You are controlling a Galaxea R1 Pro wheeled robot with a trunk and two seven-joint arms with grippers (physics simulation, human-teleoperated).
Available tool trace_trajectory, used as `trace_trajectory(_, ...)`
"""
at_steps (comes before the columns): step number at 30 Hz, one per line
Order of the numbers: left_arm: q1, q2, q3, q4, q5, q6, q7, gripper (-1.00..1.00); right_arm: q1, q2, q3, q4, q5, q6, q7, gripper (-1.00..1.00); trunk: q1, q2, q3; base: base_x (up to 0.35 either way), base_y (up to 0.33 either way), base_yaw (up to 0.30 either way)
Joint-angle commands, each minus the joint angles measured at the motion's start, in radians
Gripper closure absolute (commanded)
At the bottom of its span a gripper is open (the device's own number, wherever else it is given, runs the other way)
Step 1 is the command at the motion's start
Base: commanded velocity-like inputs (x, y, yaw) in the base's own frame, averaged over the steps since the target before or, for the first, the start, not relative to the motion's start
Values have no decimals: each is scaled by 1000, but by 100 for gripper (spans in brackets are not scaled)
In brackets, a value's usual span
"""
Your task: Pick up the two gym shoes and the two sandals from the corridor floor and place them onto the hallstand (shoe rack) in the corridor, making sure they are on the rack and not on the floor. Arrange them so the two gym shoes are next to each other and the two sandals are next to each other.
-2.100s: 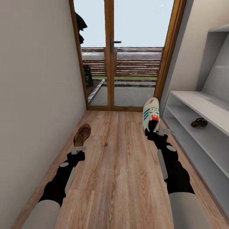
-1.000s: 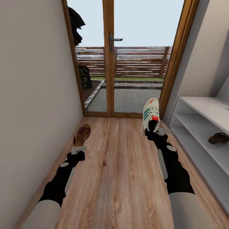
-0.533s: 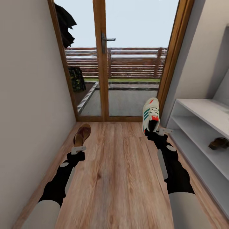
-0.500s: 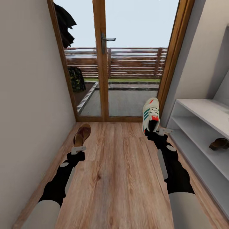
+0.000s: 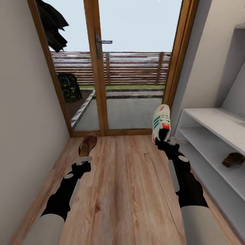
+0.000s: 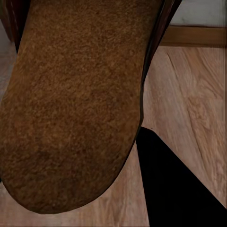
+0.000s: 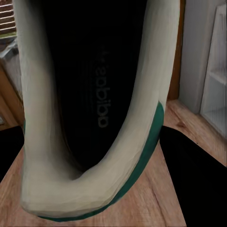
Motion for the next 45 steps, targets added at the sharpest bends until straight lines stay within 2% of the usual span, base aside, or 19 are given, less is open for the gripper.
trace_trajectory(1,0,-1,3,-2,-13,6,-4,100,-1,1,0,-1,-1,5,-3,100,0,0,0,349,0,-220)
trace_trajectory(18,0,-1,3,-3,-13,6,-4,100,-1,1,0,-1,-1,5,-3,100,0,0,12,331,84,-220)
trace_trajectory(28,0,-1,3,-3,-14,6,-3,100,-1,1,0,-1,-1,5,-3,100,0,0,19,91,55,-220)
trace_trajectory(37,0,-1,3,-4,-13,6,-4,100,-1,1,0,-1,-2,5,-2,100,0,0,21,180,266,-75)
trace_trajectory(45,0,-1,3,-4,-13,6,-4,100,3,1,-3,3,-1,-7,-1,100,0,0,21,12,263,-252)
